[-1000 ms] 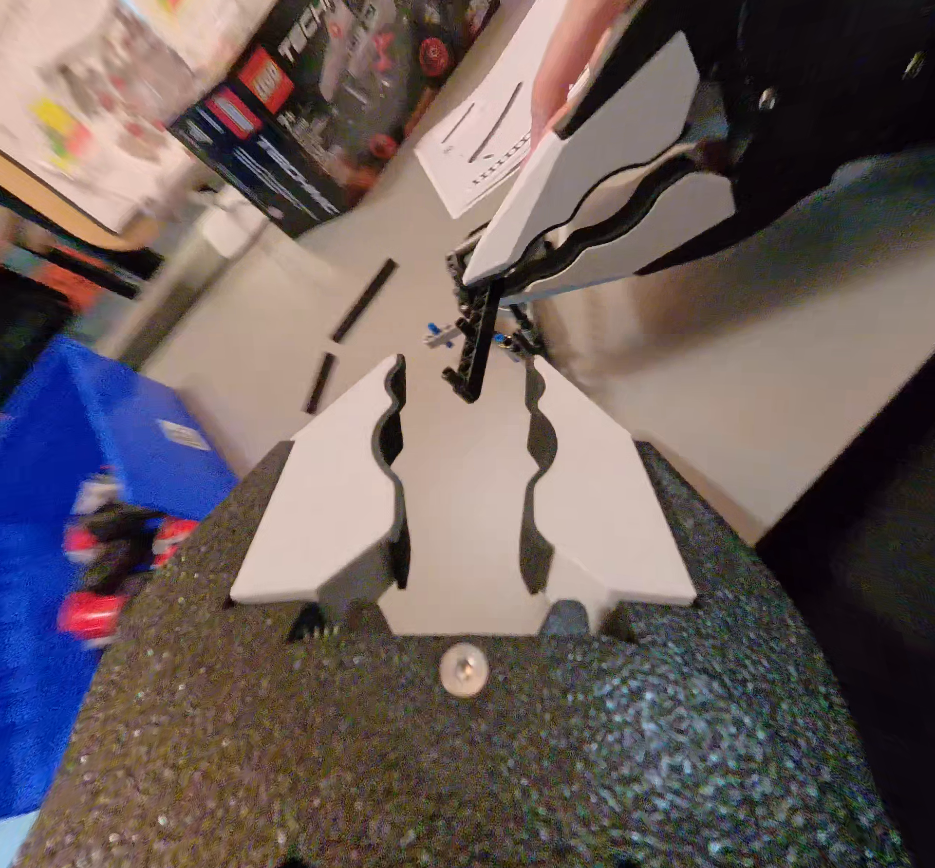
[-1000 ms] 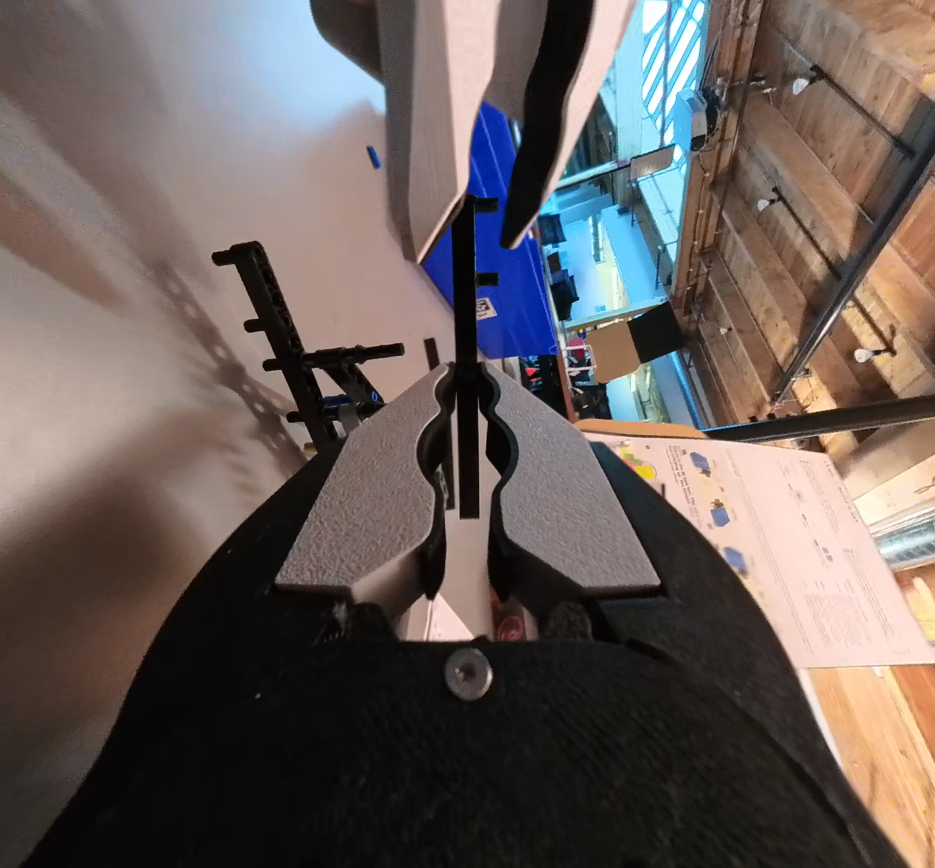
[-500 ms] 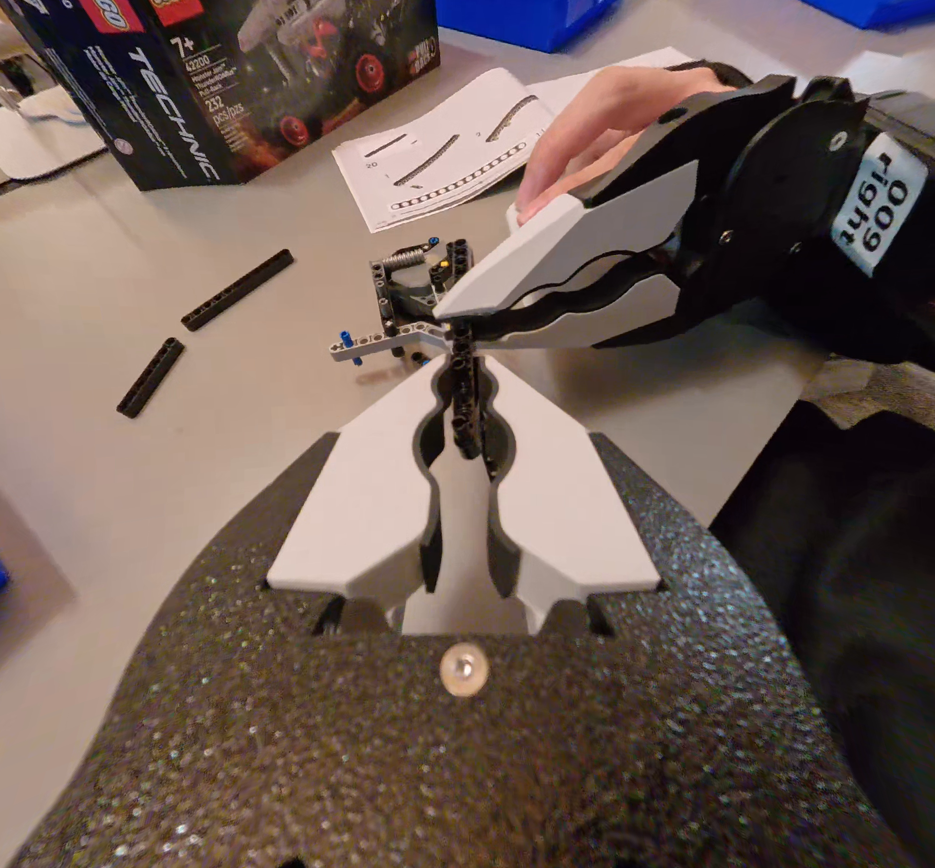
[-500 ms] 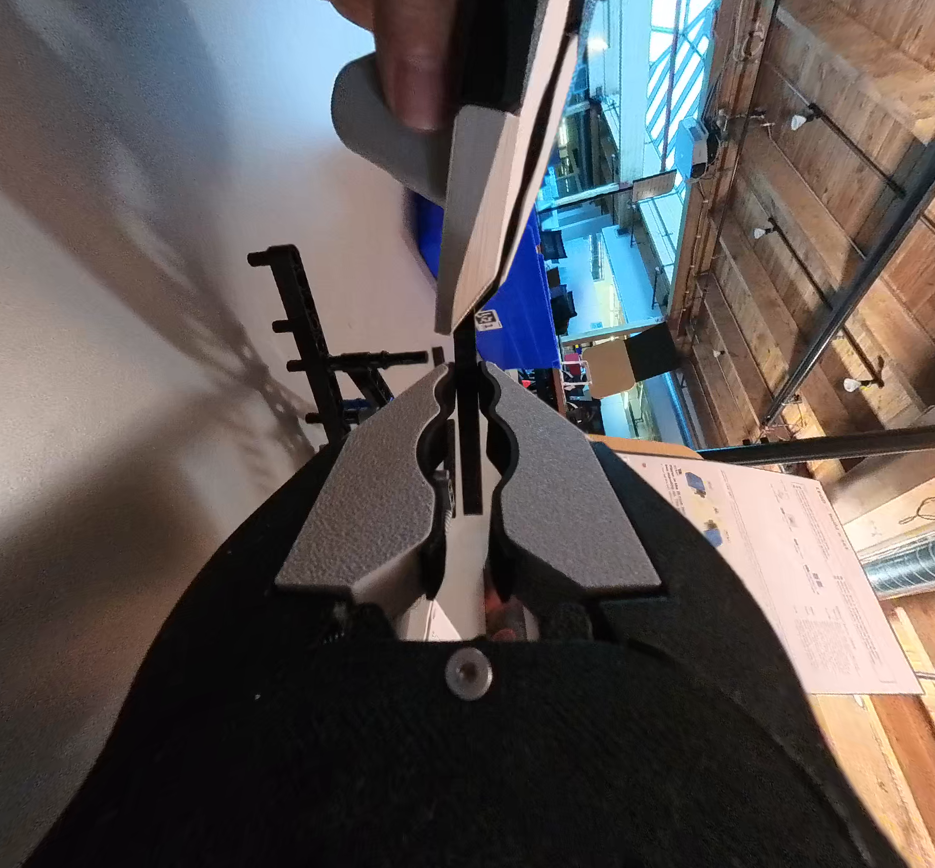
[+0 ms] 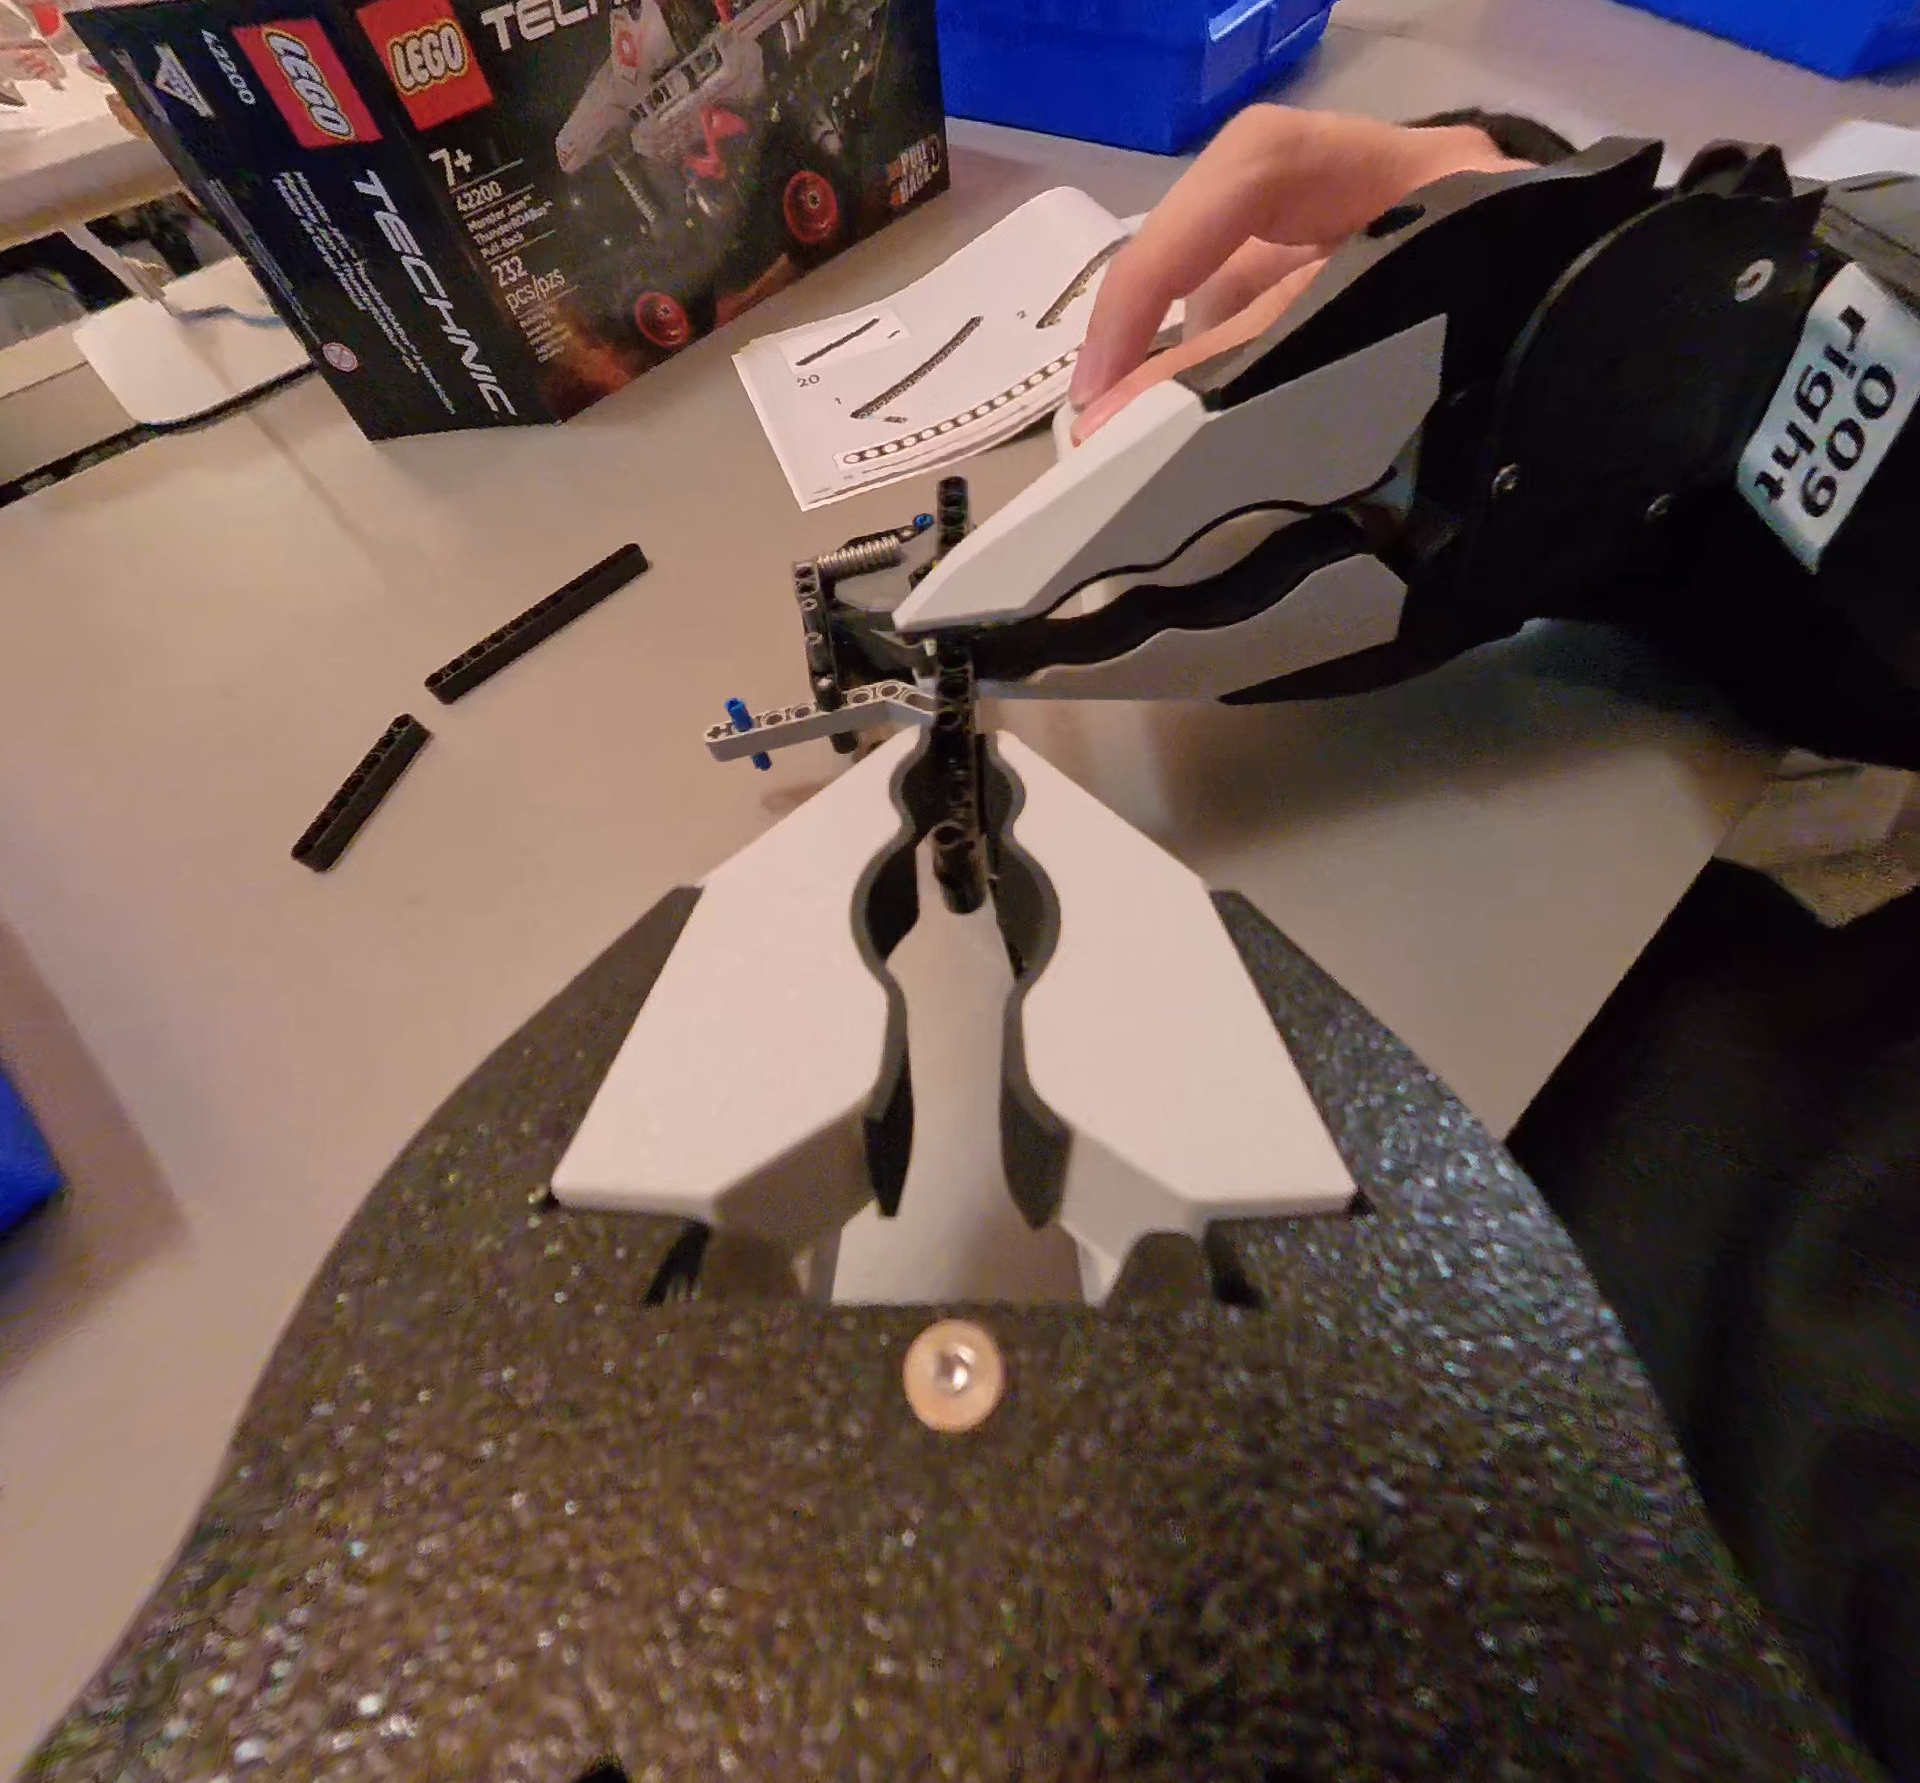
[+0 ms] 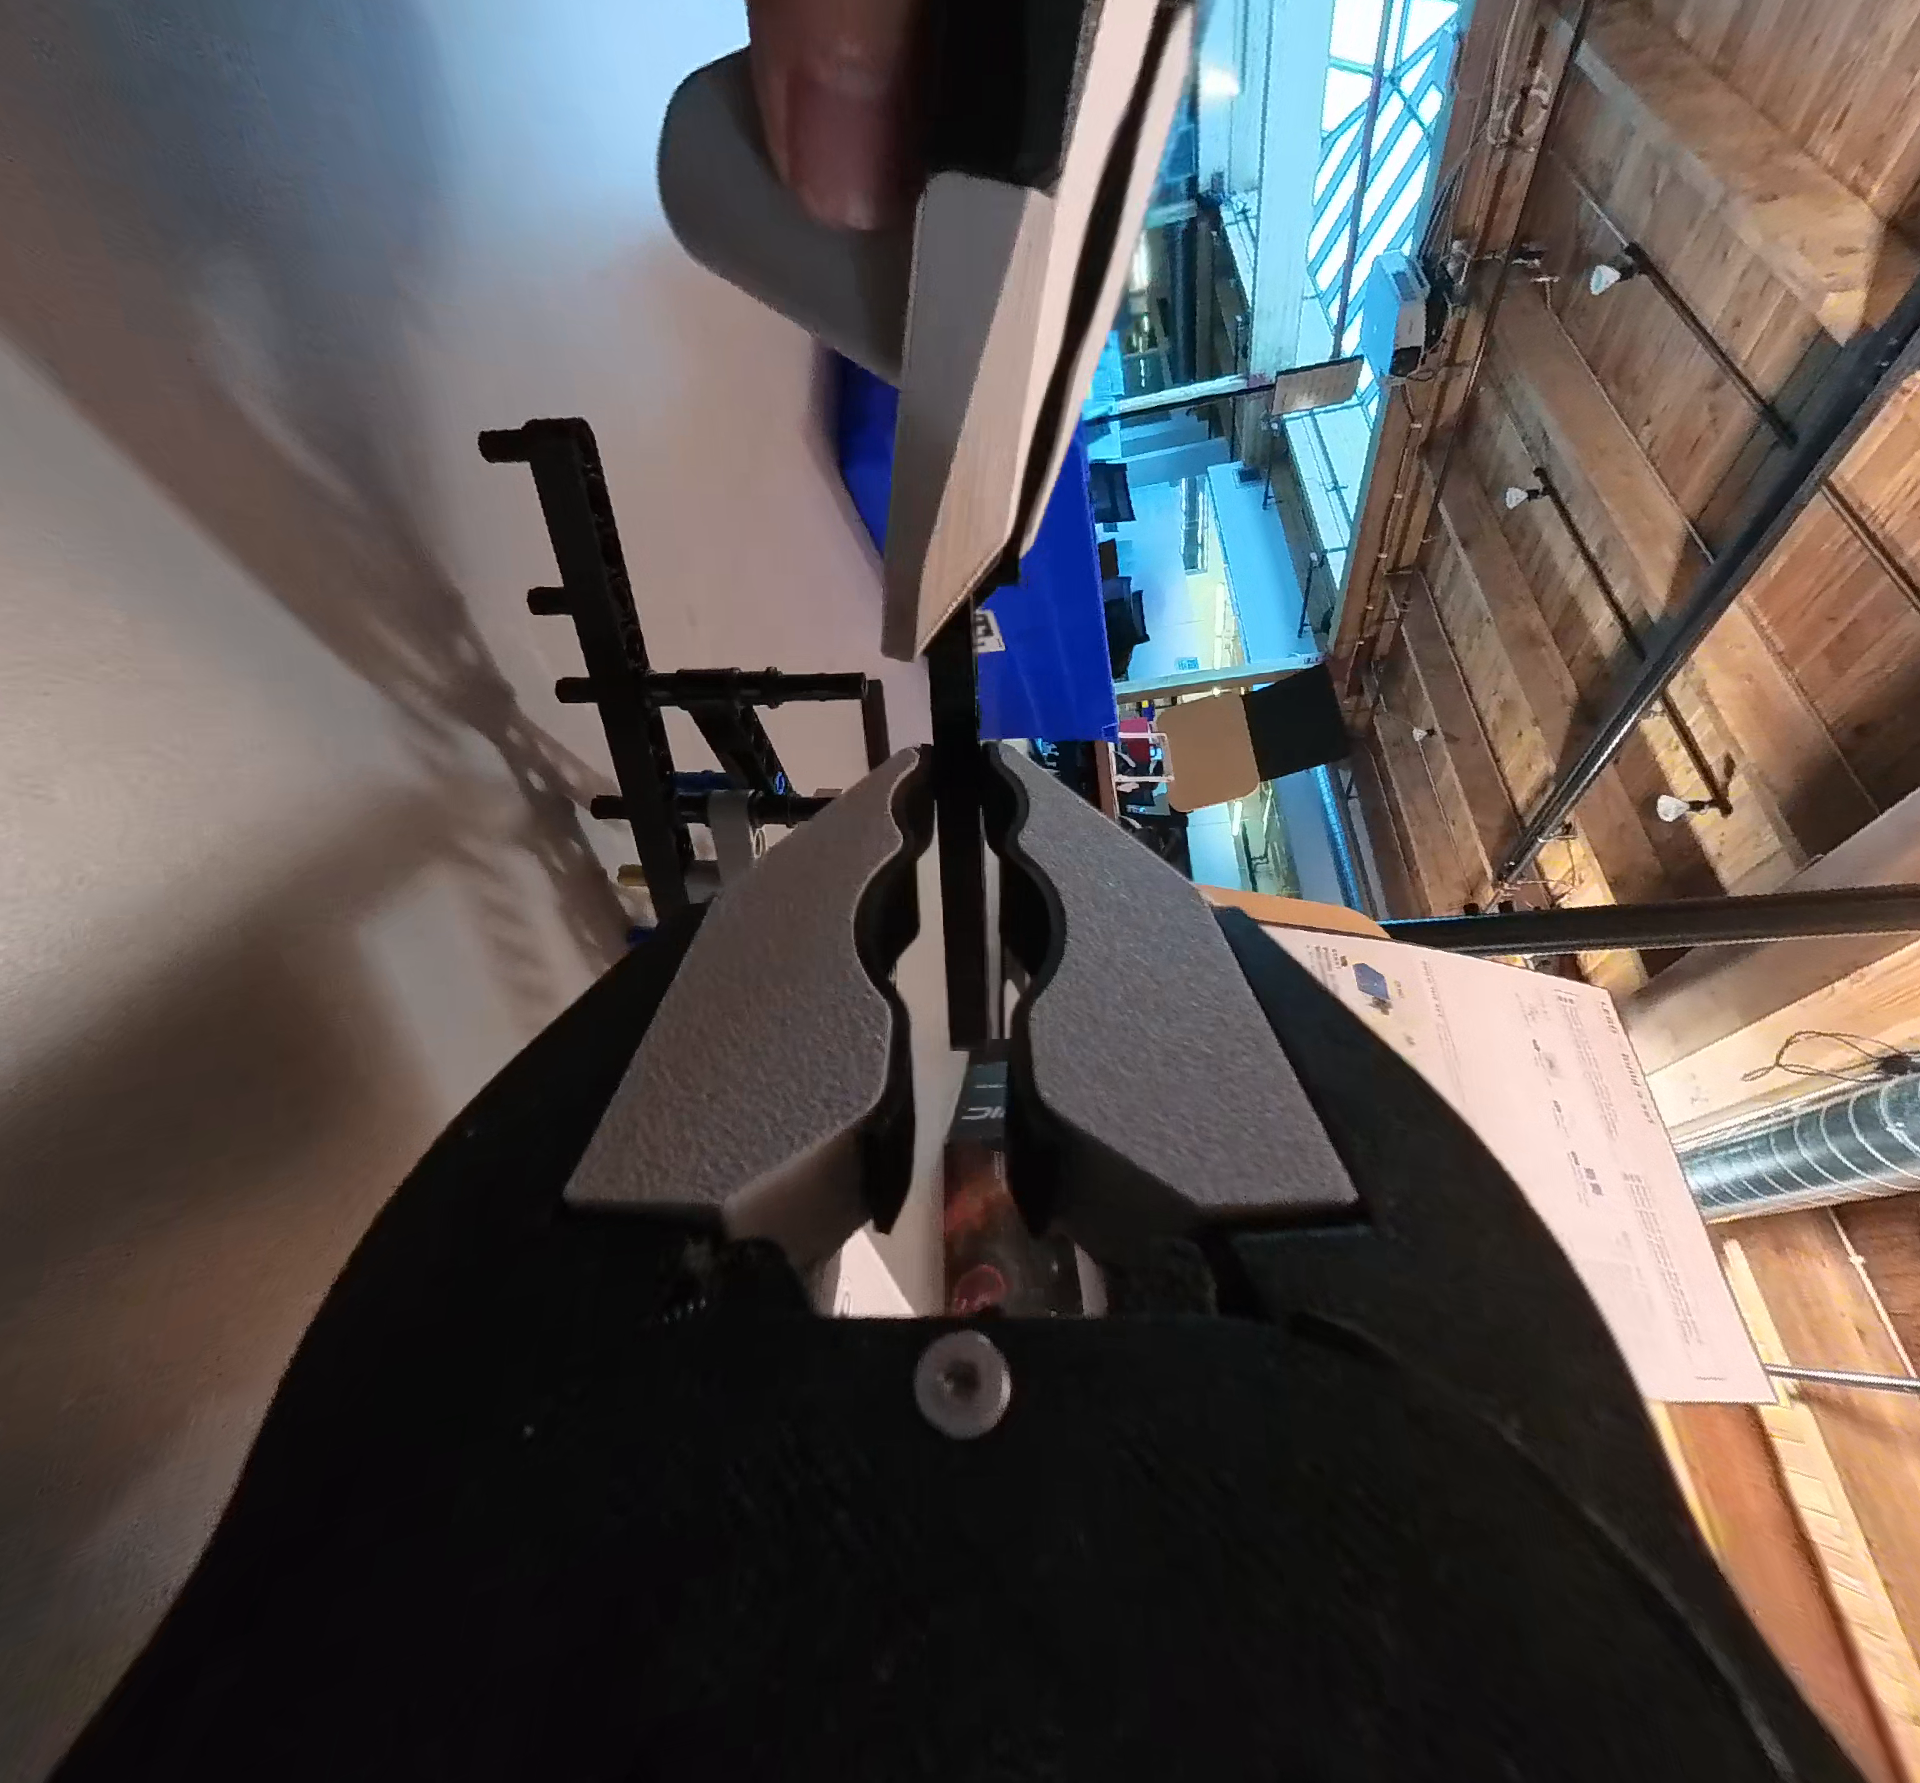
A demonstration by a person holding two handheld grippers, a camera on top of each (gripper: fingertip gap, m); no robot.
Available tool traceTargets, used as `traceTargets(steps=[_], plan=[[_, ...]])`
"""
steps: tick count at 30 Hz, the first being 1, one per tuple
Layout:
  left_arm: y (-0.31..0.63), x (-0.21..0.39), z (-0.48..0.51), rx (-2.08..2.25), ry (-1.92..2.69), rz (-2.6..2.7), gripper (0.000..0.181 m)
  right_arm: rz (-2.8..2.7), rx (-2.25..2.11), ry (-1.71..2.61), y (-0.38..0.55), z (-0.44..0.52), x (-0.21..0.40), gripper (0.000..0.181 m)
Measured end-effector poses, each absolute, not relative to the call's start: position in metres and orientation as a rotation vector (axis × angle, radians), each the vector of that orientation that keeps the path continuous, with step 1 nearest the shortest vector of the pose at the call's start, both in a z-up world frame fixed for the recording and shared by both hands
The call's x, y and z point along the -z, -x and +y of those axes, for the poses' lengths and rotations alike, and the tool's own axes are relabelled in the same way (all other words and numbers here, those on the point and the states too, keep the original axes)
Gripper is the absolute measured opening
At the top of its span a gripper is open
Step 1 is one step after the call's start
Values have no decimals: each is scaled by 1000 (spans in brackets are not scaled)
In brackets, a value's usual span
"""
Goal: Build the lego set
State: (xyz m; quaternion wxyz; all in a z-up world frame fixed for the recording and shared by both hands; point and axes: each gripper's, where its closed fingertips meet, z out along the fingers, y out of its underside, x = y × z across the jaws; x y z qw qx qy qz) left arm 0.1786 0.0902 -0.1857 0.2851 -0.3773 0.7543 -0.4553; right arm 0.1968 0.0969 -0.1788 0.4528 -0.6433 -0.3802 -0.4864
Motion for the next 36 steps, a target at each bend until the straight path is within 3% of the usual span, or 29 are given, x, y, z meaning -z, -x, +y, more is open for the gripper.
traceTargets(steps=[3,6,10,13,18,24,36], plan=[[-179,184,91,1269,1055,1924,5,-870,1151,1609,-199,96,176,7],[-181,179,96,1257,1055,1815,5,-718,989,1684,-202,89,171,29],[-181,181,95,1233,1039,1778,5,-381,627,1785,-192,79,162,31],[-181,183,92,1255,1029,1783,5,-173,335,1900,-174,81,176,24],[-181,186,92,1292,1041,1775,5,133,253,1970,-178,81,194,23],[-181,186,95,1336,1102,1777,5,207,284,1942,-178,88,201,10],[-177,196,88,1354,1182,1853,5,240,265,2013,-179,98,213,9]])
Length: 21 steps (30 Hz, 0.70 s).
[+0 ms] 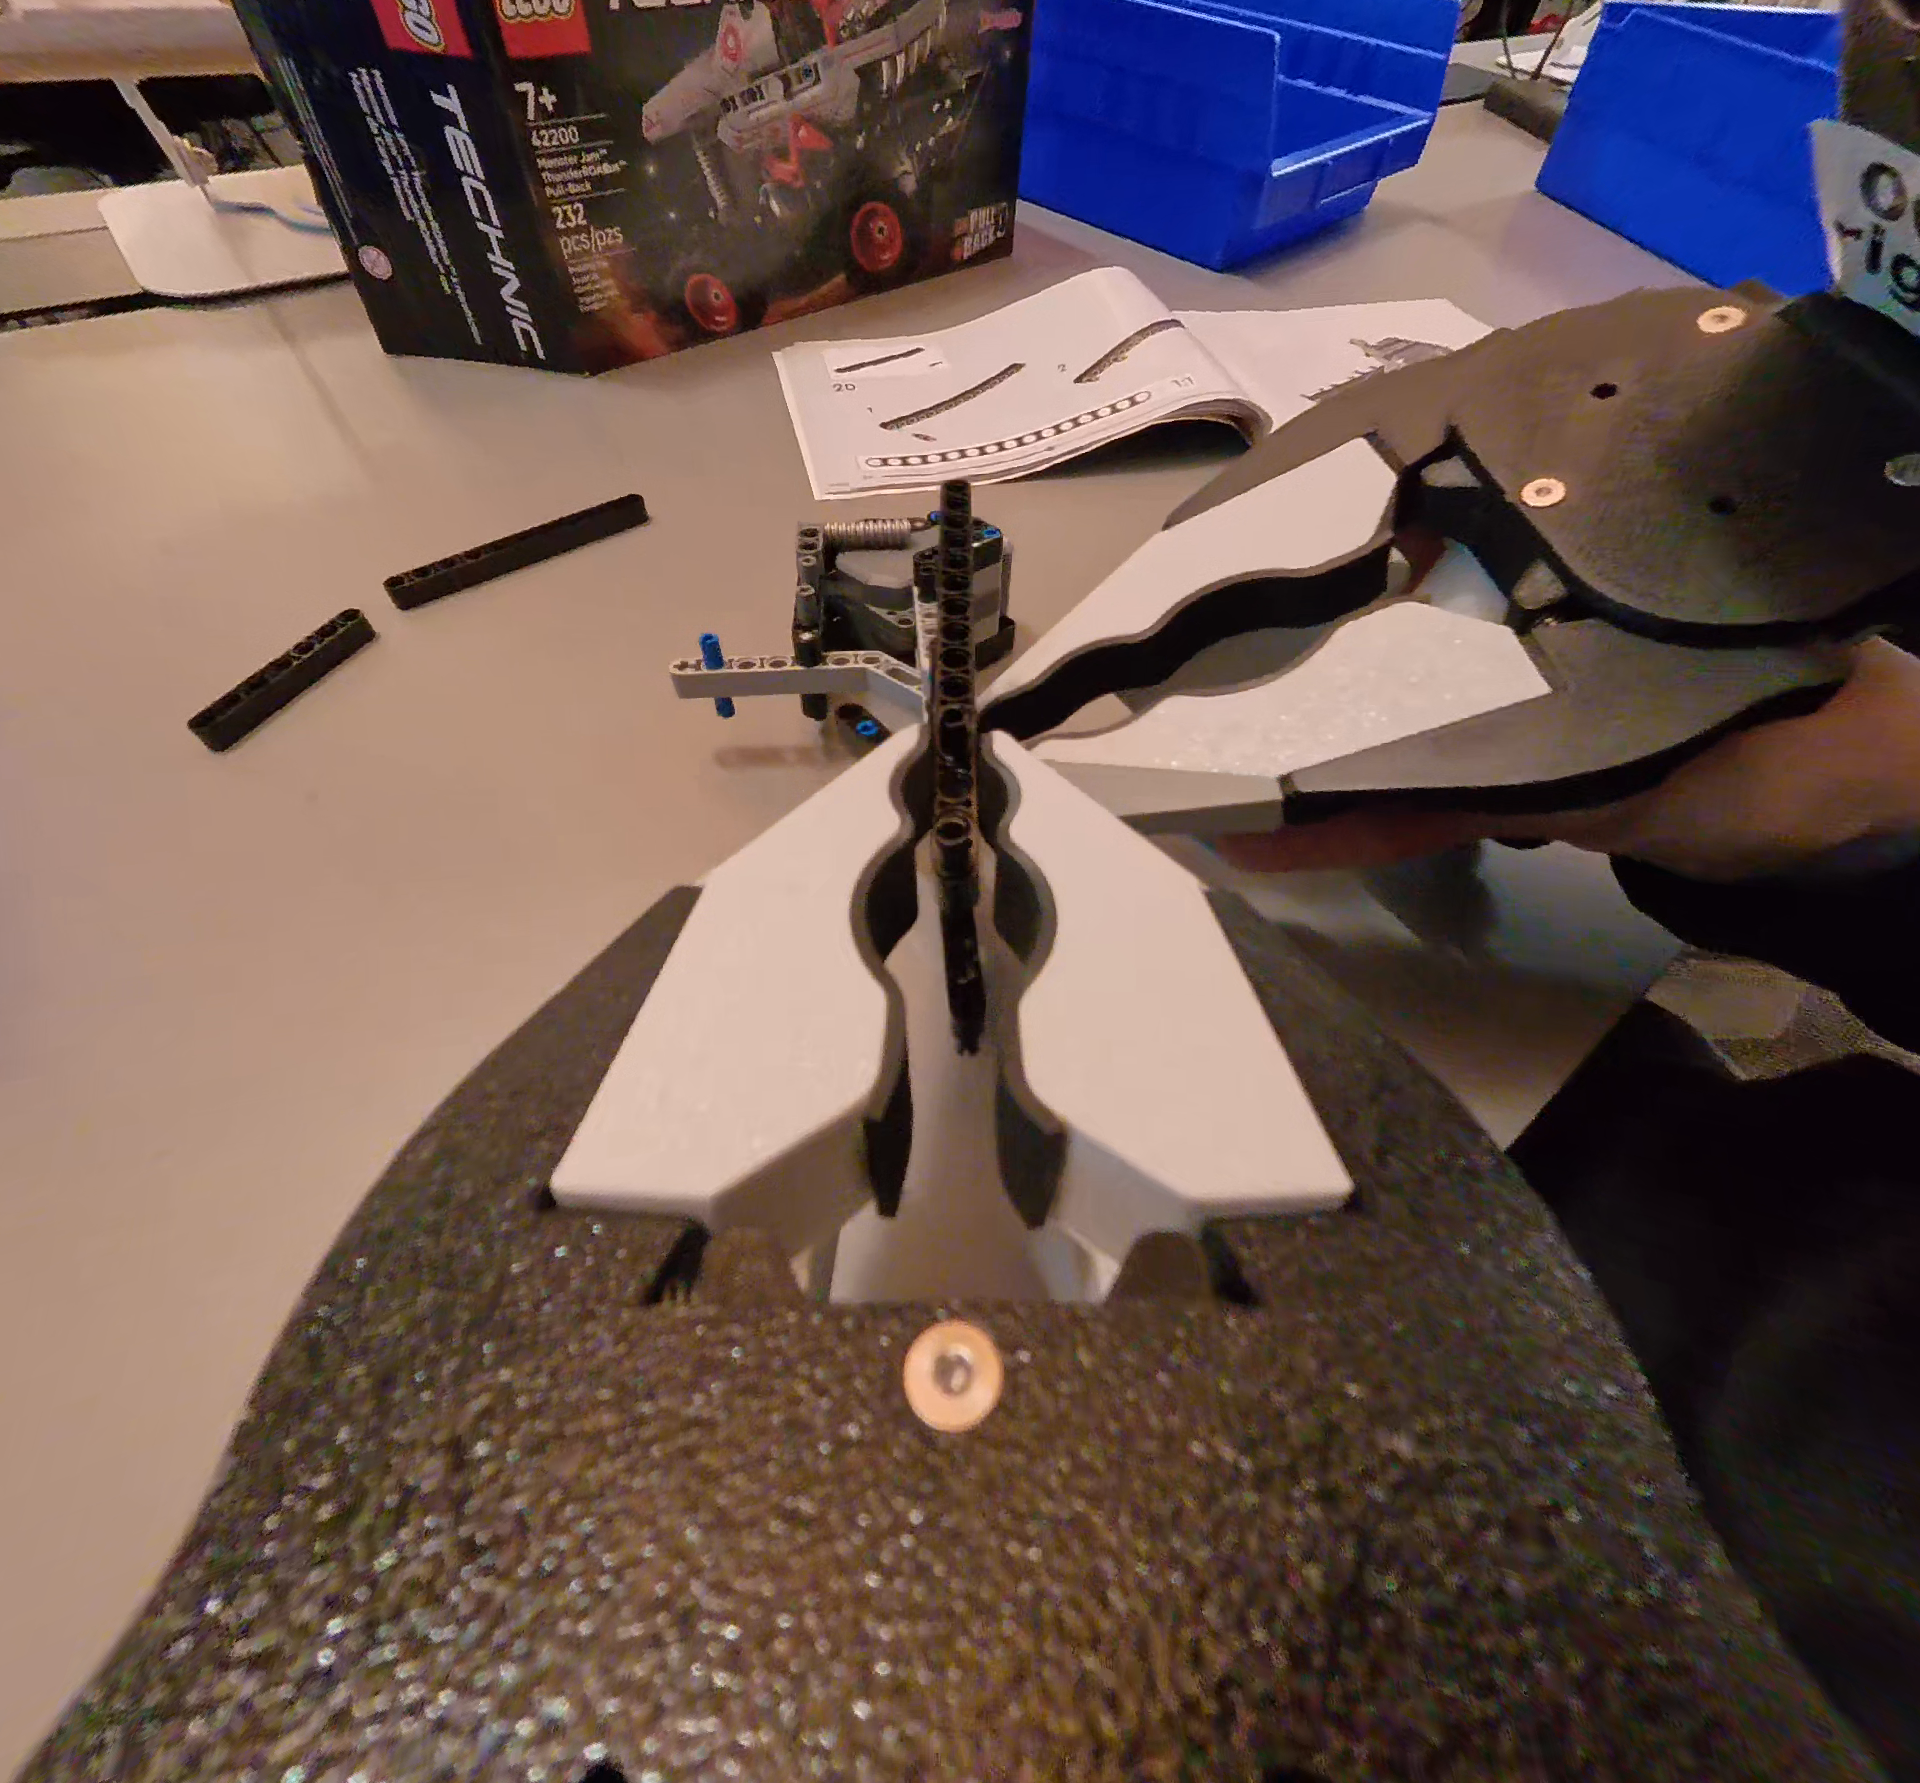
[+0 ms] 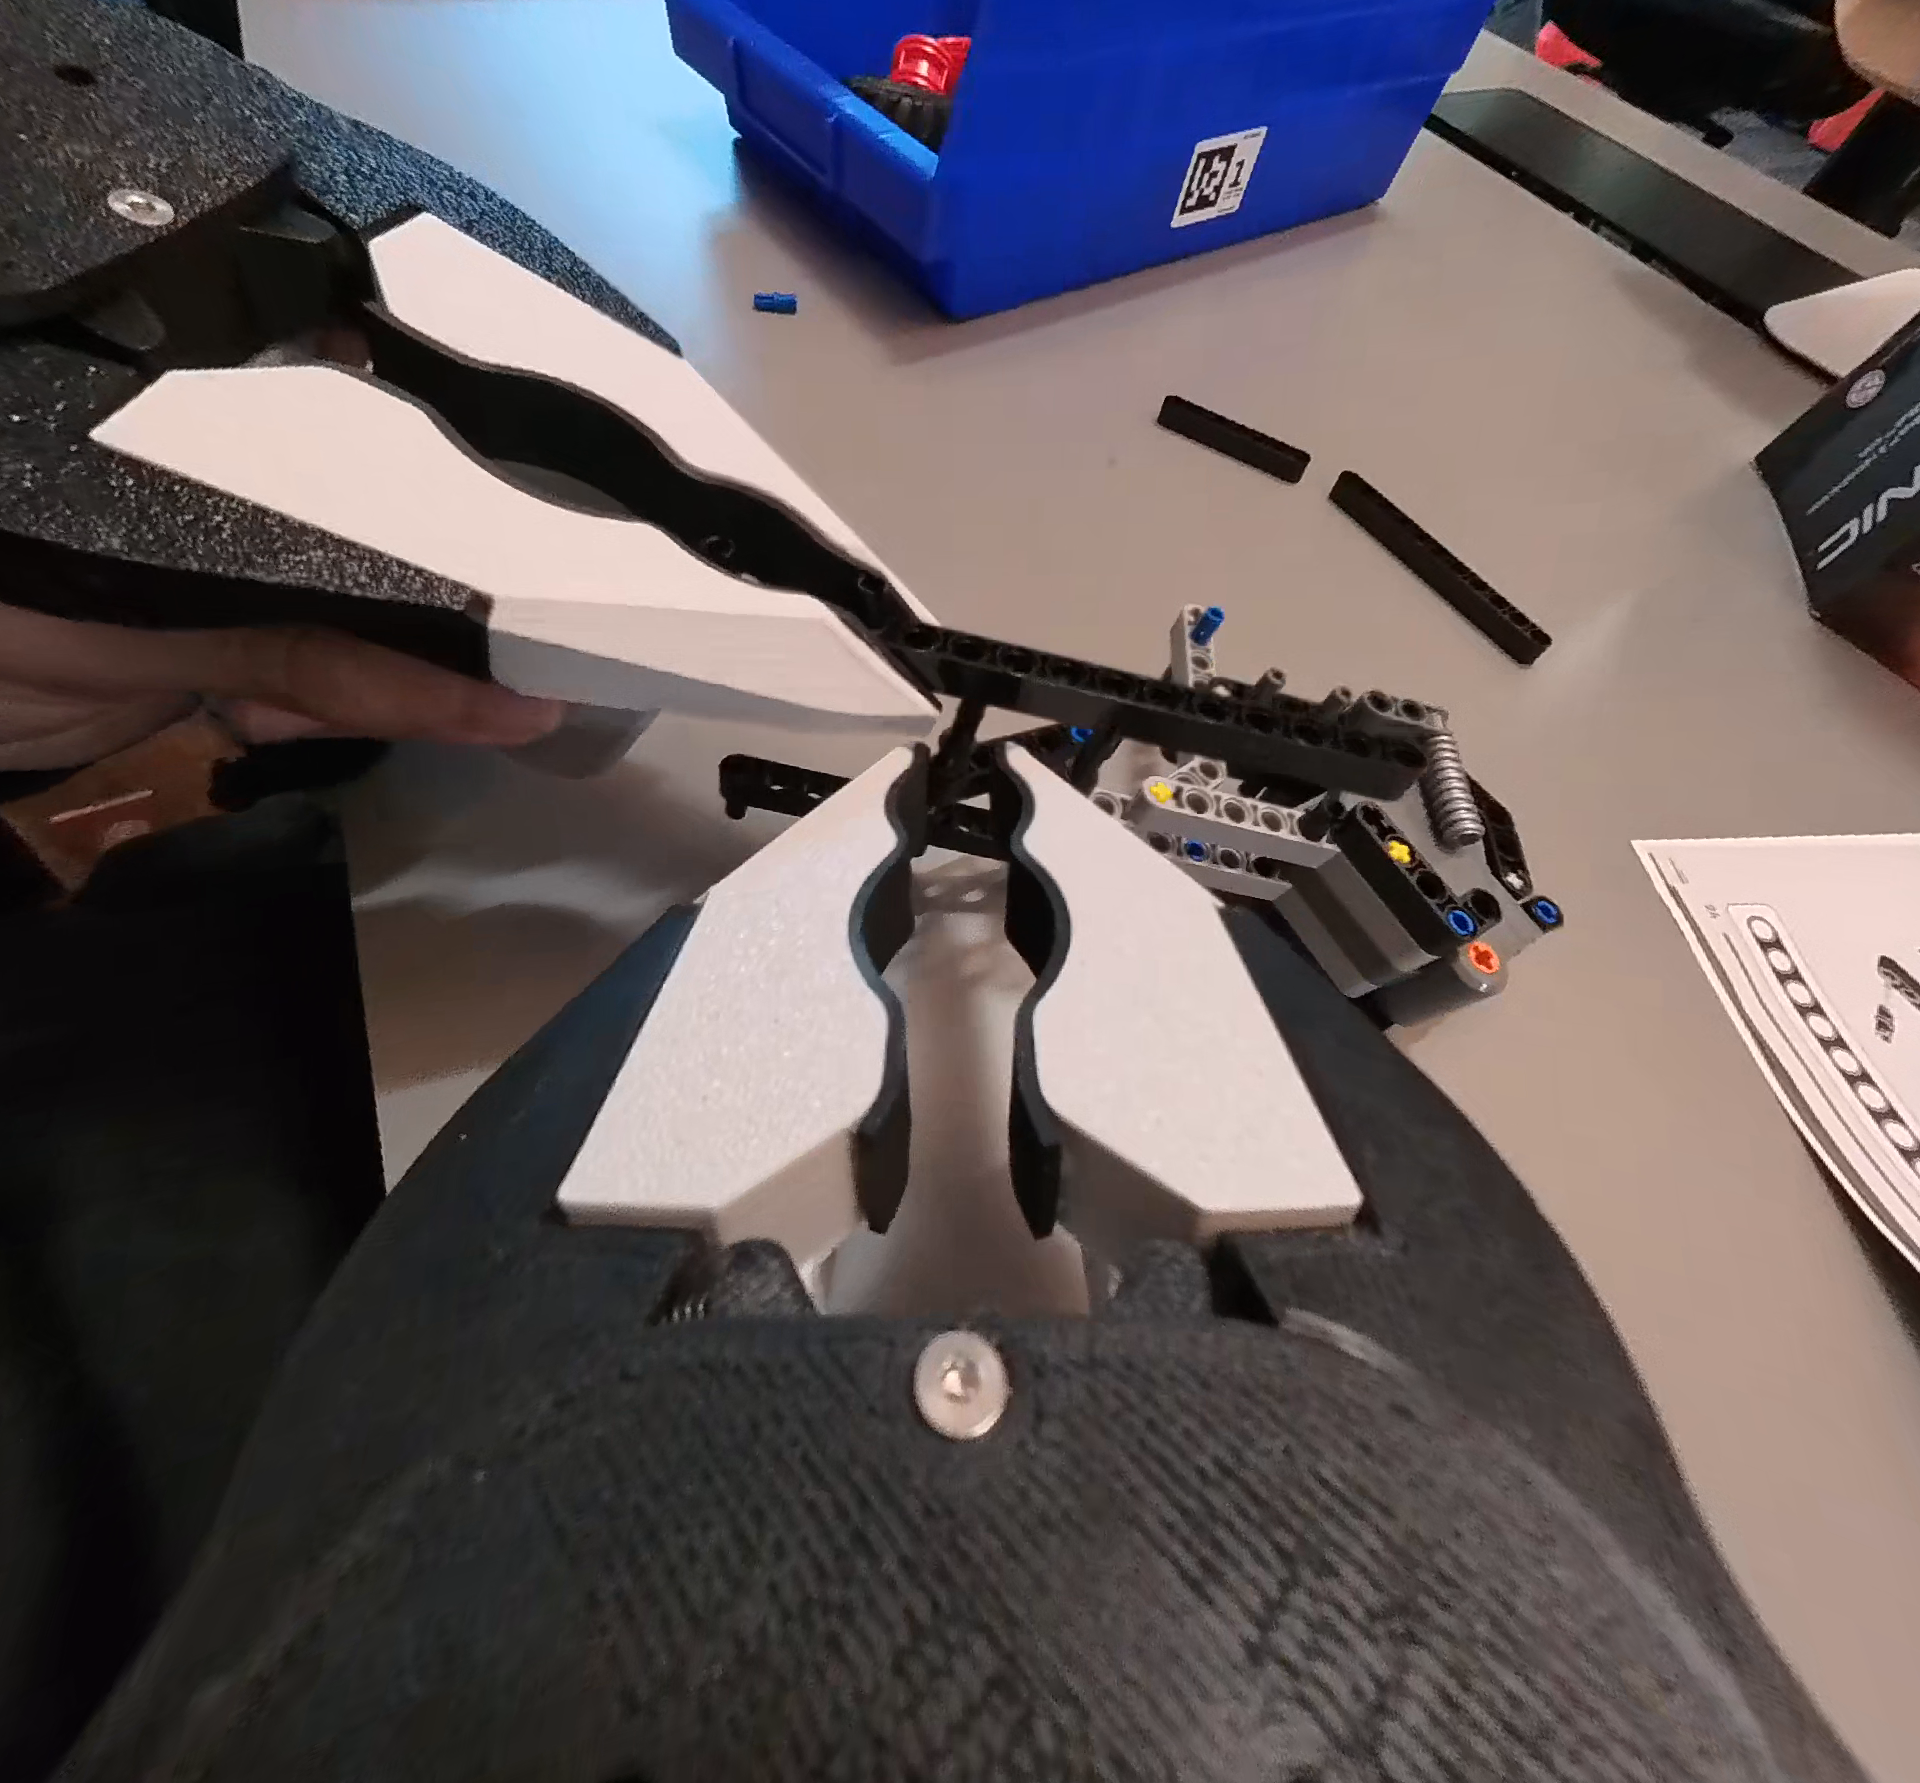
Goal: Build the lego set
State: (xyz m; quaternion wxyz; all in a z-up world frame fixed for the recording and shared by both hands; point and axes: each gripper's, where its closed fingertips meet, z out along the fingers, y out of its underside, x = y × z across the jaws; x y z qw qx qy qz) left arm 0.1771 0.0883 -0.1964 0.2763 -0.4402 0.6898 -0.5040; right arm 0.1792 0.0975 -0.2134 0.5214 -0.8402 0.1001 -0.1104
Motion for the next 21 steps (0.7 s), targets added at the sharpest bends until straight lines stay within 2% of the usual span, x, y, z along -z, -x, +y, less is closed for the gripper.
traceTargets(steps=[21], plan=[[-180,206,94,1354,1318,1889,5,252,257,2054,-180,103,220,5]])
